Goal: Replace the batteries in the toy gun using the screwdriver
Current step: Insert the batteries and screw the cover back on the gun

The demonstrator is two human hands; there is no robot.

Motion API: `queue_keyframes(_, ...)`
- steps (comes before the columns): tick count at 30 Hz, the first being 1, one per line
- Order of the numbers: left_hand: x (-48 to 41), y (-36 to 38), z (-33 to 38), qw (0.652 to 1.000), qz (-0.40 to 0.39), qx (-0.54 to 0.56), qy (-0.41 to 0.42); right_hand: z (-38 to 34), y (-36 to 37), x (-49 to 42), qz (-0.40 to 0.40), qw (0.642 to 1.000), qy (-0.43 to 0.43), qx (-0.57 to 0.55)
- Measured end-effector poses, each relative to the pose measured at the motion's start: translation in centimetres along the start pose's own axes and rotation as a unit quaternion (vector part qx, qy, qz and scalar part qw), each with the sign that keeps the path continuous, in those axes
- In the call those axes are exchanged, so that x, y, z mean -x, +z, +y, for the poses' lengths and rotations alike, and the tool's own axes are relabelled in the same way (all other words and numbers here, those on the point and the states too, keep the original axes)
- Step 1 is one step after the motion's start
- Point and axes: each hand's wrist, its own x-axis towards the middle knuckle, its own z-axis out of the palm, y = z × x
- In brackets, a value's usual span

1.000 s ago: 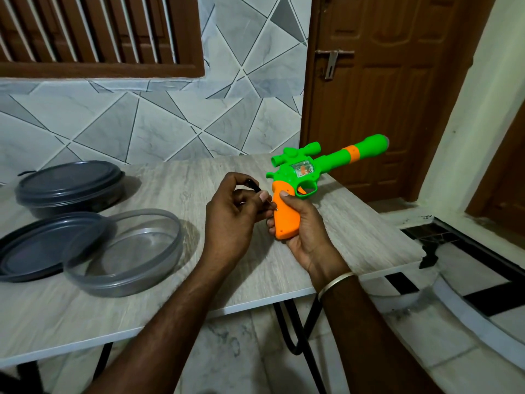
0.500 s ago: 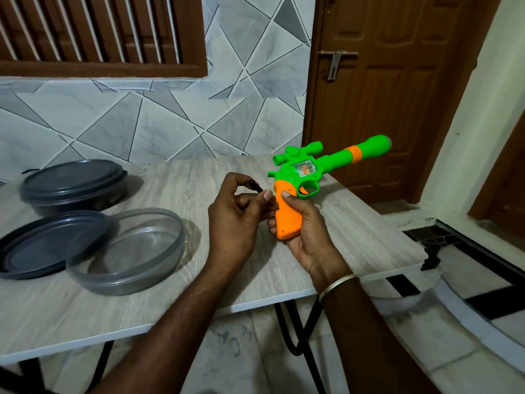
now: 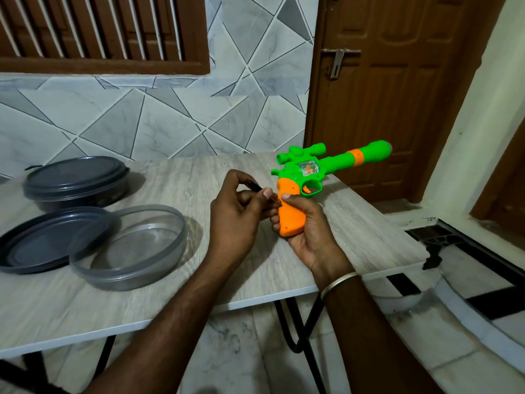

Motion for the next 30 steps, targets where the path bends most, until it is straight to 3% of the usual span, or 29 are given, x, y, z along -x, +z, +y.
queue_keyframes(10, -0.27, -0.21, 0.14, 0.989, 0.038, 0.117, -0.086, -0.13, 0.26, -0.05, -0.006, 1.0, 0.019, -0.012)
queue_keyframes(24, -0.28, -0.26, 0.15, 0.997, 0.034, 0.054, -0.038, 0.06, 0.39, 0.01, -0.023, 1.0, 0.011, -0.006)
queue_keyframes(30, -0.27, -0.27, 0.34, 0.992, 0.042, 0.097, -0.062, -0.27, 0.46, 0.34, -0.017, 0.998, 0.037, -0.058)
